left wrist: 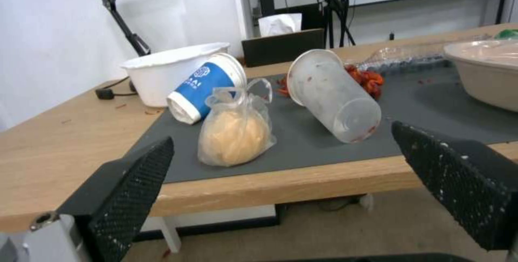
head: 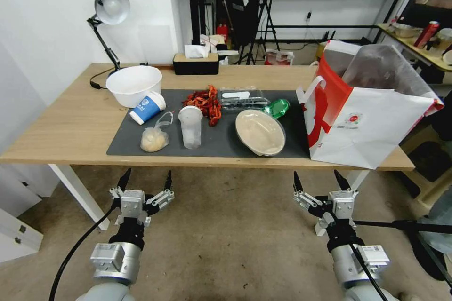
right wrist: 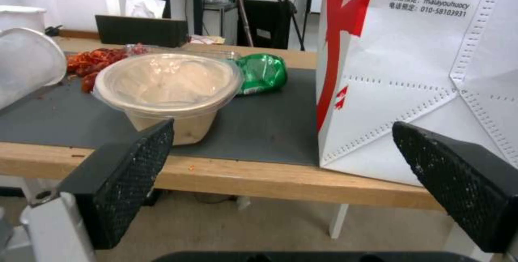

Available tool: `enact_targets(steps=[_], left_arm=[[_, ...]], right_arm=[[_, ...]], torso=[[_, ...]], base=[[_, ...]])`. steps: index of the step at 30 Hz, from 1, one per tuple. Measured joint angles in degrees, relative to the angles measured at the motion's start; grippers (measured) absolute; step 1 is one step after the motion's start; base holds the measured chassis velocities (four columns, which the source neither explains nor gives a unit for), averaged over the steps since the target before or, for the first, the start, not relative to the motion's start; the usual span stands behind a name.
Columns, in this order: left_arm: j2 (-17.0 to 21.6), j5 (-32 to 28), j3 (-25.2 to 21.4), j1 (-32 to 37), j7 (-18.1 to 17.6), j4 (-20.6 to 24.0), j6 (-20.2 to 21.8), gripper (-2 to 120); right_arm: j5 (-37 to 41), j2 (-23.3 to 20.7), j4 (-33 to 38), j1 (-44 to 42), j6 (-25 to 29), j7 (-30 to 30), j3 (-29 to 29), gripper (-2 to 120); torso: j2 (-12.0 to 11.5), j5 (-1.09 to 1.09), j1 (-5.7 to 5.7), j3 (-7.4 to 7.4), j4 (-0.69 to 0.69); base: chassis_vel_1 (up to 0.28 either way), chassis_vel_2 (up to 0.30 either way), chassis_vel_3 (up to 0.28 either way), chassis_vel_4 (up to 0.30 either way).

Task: Pick up the trash from the table and place it into the takeout bag.

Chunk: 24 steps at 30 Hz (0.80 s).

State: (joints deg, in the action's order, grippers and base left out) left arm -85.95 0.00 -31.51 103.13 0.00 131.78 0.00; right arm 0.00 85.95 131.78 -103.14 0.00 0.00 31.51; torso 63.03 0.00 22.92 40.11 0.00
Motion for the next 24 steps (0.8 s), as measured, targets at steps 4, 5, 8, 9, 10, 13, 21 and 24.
enact_targets(steps=[4,5,8,9,10,13,21,24], left_arm=[[0.00,0.00,0.00,0.00,0.00,0.00,0.00,100],[0.00,0.00,0.00,0.00,0.00,0.00,0.00,100],[0.00,0.00,0.00,0.00,0.00,0.00,0.00,100],[0.00,0.00,0.00,0.00,0.00,0.00,0.00,100],[0.00,0.00,0.00,0.00,0.00,0.00,0.00,100],[0.00,0.00,0.00,0.00,0.00,0.00,0.00,100],[0.00,0.00,0.00,0.00,0.00,0.00,0.00,100],[0.00,0.00,0.00,0.00,0.00,0.00,0.00,100]], right_arm=[[0.00,0.00,0.00,0.00,0.00,0.00,0.00,100],[0.00,0.00,0.00,0.00,0.00,0.00,0.00,100],[0.00,0.00,0.00,0.00,0.00,0.00,0.00,100],[0.00,0.00,0.00,0.00,0.00,0.00,0.00,100],[0.00,0.00,0.00,0.00,0.00,0.00,0.00,100],[0.00,0.00,0.00,0.00,0.00,0.00,0.00,100],[0.00,0.00,0.00,0.00,0.00,0.00,0.00,100],[0.00,0.00,0.00,0.00,0.00,0.00,0.00,100]], torso=[[0.00,0.00,0.00,0.00,0.00],[0.00,0.00,0.00,0.00,0.00],[0.00,0.00,0.00,0.00,0.00],[0.00,0.00,0.00,0.00,0.00],[0.00,0.00,0.00,0.00,0.00],[0.00,0.00,0.00,0.00,0.00],[0.00,0.00,0.00,0.00,0.00],[0.00,0.00,0.00,0.00,0.00]], base=[[0.000,0.000,0.000,0.000],[0.000,0.000,0.000,0.000],[0.000,0.000,0.000,0.000],[0.000,0.000,0.000,0.000],[0.000,0.000,0.000,0.000],[0.000,0.000,0.000,0.000],[0.000,0.000,0.000,0.000],[0.000,0.000,0.000,0.000]])
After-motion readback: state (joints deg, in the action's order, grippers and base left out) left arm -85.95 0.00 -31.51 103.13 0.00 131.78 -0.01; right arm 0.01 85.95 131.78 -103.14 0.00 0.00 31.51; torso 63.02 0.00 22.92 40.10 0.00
